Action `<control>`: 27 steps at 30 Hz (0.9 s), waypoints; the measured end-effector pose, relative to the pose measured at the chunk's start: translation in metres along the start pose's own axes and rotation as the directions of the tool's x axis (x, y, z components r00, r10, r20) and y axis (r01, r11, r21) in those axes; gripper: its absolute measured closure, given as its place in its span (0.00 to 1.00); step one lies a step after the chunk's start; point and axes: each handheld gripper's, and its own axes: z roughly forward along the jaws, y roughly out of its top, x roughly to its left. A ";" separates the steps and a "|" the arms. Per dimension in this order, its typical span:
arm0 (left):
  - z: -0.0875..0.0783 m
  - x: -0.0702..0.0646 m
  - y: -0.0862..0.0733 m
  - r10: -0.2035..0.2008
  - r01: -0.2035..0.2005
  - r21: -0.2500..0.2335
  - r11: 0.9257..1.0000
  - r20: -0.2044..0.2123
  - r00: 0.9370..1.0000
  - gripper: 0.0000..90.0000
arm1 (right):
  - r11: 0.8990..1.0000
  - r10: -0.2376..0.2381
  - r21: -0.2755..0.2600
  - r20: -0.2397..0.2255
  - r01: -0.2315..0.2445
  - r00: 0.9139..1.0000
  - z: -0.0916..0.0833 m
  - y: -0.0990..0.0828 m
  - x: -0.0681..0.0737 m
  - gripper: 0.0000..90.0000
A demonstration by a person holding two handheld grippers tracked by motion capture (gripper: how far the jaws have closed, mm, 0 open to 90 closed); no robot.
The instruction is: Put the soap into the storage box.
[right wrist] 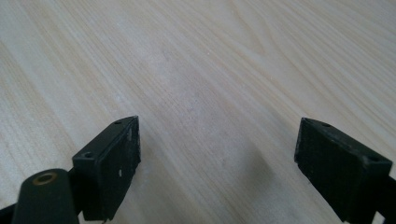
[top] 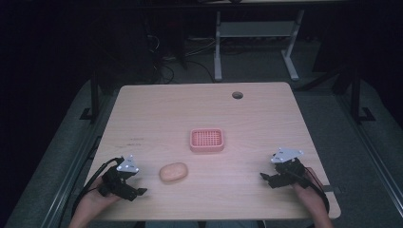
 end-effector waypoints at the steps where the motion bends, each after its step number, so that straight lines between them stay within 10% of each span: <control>1: 0.000 0.000 0.000 0.003 -0.003 -0.001 1.000 0.000 1.000 0.24 | 1.000 -0.001 0.001 0.001 0.001 1.000 0.000 0.000 0.000 0.15; 27: -0.001 -0.007 0.011 0.032 -0.032 -0.005 0.999 -0.002 0.999 0.24 | 1.000 -0.002 -0.001 -0.003 0.002 1.000 0.000 0.000 0.002 0.15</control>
